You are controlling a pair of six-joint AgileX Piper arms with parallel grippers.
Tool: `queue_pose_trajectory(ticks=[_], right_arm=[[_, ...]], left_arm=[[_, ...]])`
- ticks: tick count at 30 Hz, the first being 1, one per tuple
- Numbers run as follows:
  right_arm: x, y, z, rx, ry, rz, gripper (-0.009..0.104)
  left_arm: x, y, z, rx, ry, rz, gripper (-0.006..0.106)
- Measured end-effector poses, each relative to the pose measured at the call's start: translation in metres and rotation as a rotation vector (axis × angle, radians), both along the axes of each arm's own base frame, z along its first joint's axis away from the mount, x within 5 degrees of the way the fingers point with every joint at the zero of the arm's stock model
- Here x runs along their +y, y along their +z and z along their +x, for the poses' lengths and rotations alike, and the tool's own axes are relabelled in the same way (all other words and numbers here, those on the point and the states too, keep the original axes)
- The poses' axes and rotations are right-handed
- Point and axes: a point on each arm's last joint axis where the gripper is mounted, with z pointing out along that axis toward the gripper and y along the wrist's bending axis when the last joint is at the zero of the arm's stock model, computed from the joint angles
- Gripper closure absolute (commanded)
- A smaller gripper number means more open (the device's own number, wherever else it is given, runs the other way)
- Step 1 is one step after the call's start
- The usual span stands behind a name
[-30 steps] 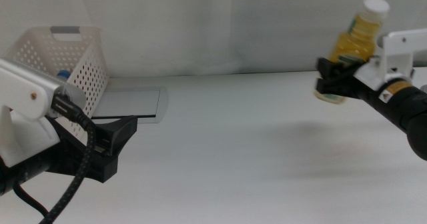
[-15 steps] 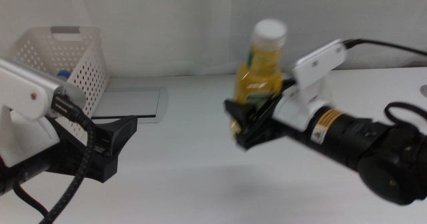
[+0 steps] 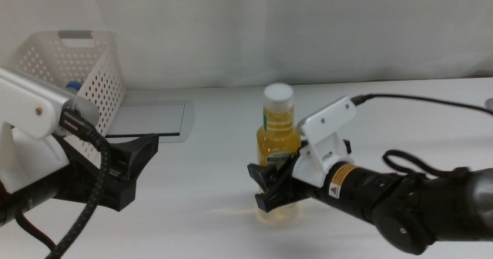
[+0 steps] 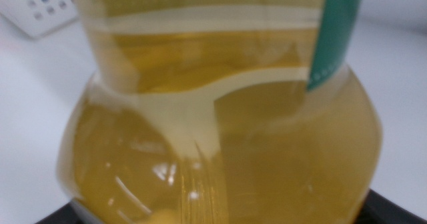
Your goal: Use arms to grab the bottles and put them into the dustbin to the left of the table.
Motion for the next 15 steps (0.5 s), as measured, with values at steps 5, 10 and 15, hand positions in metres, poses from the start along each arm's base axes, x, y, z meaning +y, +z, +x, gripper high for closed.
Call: queue_pose_trajectory(ticks=[5,10,15], right_arm=[[0.003,-0.022,0.003,0.014,-0.004,-0.013,0.098],[0.003,-0.023,0.004,0.014,-0.011,0.003,0.000],[0.005,-0.017,0.006,-0.018,-0.017,0.053,-0.008]], left_arm=[[0.000,0.000,0.000,0.000,0.000,0.000,0.015],[0.000,0.000,0.000,-0.001,0.000,0.002,0.015],[0.000,0.000,0.000,-0.001,0.000,0.002,0.015]])
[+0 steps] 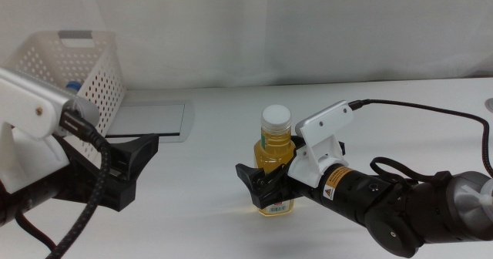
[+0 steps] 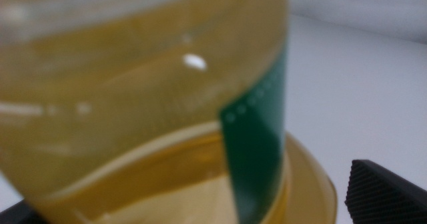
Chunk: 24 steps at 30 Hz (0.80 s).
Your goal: Use arms to grab the bottles and put them into the dustbin to the left of the table.
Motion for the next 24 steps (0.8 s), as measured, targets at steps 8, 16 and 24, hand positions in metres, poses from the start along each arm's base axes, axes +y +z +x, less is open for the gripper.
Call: queue_pose_trajectory(ticks=[8,16,24], right_arm=[[-0.004,0.026,-0.004,-0.010,0.000,0.016,-0.008],[-0.018,0.062,-0.022,0.032,0.052,-0.095,-0.008],[-0.041,0.103,-0.051,0.059,0.083,-0.189,-0.008]], left_arm=[[0.000,0.000,0.000,0.000,0.000,0.000,0.015],[0.000,0.000,0.000,0.000,0.000,0.000,0.015],[0.000,0.000,0.000,0.000,0.000,0.000,0.015]])
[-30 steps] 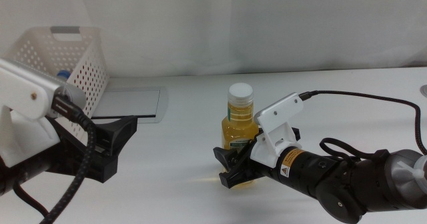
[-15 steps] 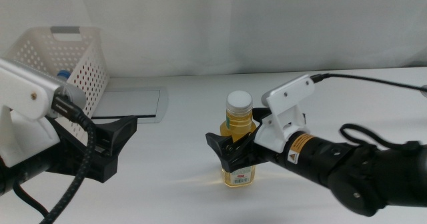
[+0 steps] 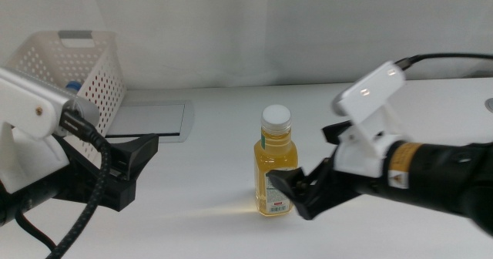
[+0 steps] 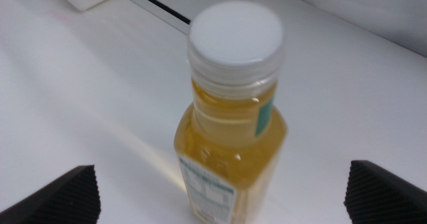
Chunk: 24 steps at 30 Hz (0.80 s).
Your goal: Use arms to grab the bottles and put them into the dustbin to the left of the table.
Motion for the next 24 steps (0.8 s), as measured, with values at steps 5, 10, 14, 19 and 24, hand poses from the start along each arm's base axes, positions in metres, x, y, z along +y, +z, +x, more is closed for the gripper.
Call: queue_pose_trajectory(ticks=[5,10,14,19,24], right_arm=[[-0.027,0.029,-0.011,-0.013,-0.043,0.001,-0.008],[-0.077,0.056,-0.009,-0.059,-0.200,-0.013,-0.008],[-0.122,0.073,-0.015,-0.094,-0.355,-0.057,-0.008],[-0.170,0.094,-0.044,-0.142,-0.548,-0.073,-0.007],[-0.197,0.115,-0.105,-0.247,-0.638,0.006,-0.007]], left_arm=[[0.000,0.000,0.000,0.000,0.000,0.000,0.015],[0.000,0.000,0.000,-0.001,-0.001,0.002,0.015],[0.000,0.000,0.000,-0.002,-0.002,0.003,0.015],[0.000,0.000,0.000,-0.002,-0.002,0.003,0.015],[0.000,0.000,0.000,-0.002,-0.002,0.003,0.015]])
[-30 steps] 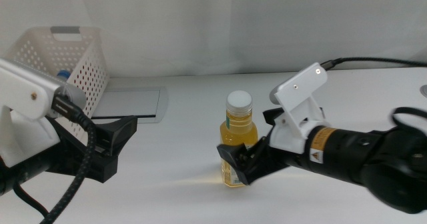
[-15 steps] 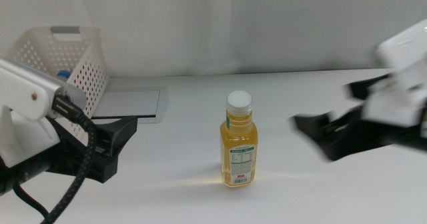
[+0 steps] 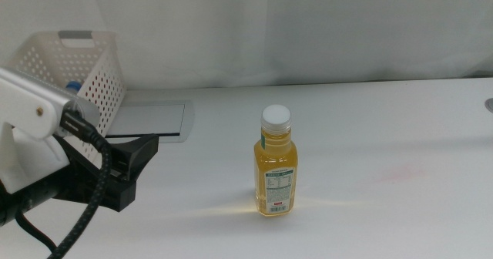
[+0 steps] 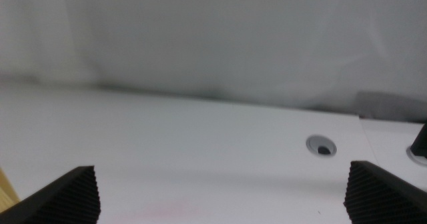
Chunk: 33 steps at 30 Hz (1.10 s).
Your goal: Use arms to grab the bottles and put them into the dustbin to the left of the table.
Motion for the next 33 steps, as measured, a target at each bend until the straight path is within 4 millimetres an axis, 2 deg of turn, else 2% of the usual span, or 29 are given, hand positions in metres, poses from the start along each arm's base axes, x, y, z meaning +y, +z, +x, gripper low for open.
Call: queue_pose_trajectory(ticks=[3,5,6,8,10,11,14,17,20,24,28,33], right_arm=[[-0.007,0.000,-0.029,-0.056,-0.010,0.059,-0.004],[-0.012,-0.008,-0.042,-0.055,-0.028,0.090,0.007],[-0.014,-0.015,-0.047,-0.041,-0.041,0.107,0.017],[-0.016,-0.029,-0.053,-0.004,-0.072,0.139,0.045],[-0.018,-0.041,-0.055,0.024,-0.102,0.165,0.088],[-0.018,-0.046,-0.055,0.041,-0.118,0.184,0.097],[-0.018,-0.061,-0.051,0.092,-0.182,0.313,0.098],[-0.017,-0.070,-0.047,0.099,-0.205,0.358,0.098],[-0.018,-0.074,-0.043,0.066,-0.209,0.321,0.098],[-0.022,-0.077,-0.039,0.011,-0.206,0.185,0.098],[-0.021,-0.085,-0.035,-0.001,-0.190,0.161,0.098],[-0.013,-0.090,-0.026,-0.127,-0.100,0.162,0.098]], left_arm=[[-0.001,0.000,0.000,0.000,-0.006,0.000,0.015],[-0.004,0.000,-0.002,-0.003,-0.030,0.006,0.015],[-0.006,0.000,-0.003,-0.006,-0.046,0.011,0.015],[-0.011,0.000,-0.005,-0.013,-0.082,0.026,0.015],[-0.016,0.000,-0.008,-0.017,-0.117,0.031,0.015],[-0.018,0.000,-0.009,-0.018,-0.130,0.033,0.015],[-0.025,-0.001,-0.014,-0.021,-0.184,0.040,0.015],[-0.029,-0.010,-0.015,-0.012,-0.209,0.053,0.015],[-0.032,-0.026,-0.017,-0.007,-0.227,0.062,0.015],[-0.036,-0.052,-0.021,-0.018,-0.246,0.063,0.015],[-0.038,-0.066,-0.022,-0.031,-0.246,0.049,0.015],[-0.039,-0.088,-0.018,0.001,-0.211,0.021,0.015]])
